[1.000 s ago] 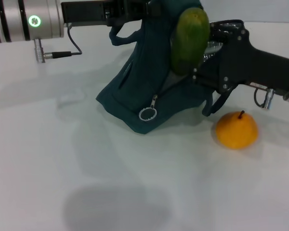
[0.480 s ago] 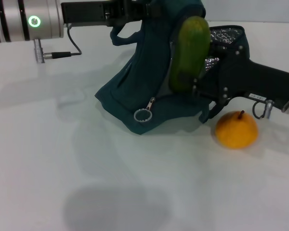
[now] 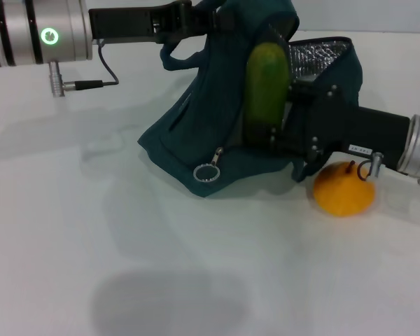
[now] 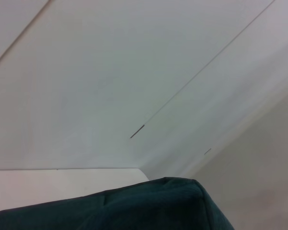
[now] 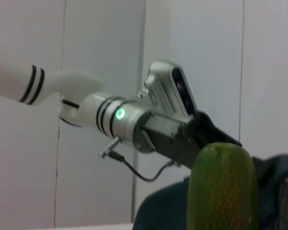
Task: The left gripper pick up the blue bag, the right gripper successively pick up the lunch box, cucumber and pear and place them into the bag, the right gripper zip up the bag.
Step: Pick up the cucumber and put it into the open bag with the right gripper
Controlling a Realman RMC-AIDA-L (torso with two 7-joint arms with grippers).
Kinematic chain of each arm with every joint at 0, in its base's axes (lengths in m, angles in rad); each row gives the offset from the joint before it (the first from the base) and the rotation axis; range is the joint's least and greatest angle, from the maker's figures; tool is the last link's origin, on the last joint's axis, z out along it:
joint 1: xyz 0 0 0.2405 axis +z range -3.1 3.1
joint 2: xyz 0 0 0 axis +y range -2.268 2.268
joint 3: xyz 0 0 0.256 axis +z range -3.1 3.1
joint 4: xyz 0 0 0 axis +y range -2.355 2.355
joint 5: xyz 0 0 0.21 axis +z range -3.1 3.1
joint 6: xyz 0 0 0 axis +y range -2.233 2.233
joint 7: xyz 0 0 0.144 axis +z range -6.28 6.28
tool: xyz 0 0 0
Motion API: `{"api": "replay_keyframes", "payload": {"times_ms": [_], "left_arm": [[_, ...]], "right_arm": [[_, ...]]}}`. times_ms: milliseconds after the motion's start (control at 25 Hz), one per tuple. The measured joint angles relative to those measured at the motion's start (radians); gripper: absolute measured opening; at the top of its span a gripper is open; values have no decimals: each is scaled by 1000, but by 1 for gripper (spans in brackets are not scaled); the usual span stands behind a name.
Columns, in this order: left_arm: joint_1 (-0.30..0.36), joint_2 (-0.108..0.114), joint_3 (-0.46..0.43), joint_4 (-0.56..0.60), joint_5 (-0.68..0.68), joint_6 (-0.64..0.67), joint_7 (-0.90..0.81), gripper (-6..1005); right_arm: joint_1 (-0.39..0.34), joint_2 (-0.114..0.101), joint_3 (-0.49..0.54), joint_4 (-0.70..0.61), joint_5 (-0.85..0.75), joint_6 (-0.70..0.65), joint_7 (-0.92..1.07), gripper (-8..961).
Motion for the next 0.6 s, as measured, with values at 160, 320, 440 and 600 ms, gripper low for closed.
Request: {"api": "replay_keyframes", "payload": {"times_ms": [160, 320, 440, 600], "left_arm": [[0, 0, 0, 0, 1, 2, 0, 54], [2, 0, 0, 0, 1, 3, 0, 54], [2, 0, 0, 0, 2, 4, 3, 54], [2, 0, 0, 0, 2, 4, 11, 54]], "right_arm": [[1, 0, -38, -33, -1, 31, 88, 573], [-11, -4, -47, -77, -1, 24, 166, 574], [-23, -4, -48, -110, -1, 18, 203, 574], [-26, -9, -67, -117, -3, 12, 210, 575]]}}
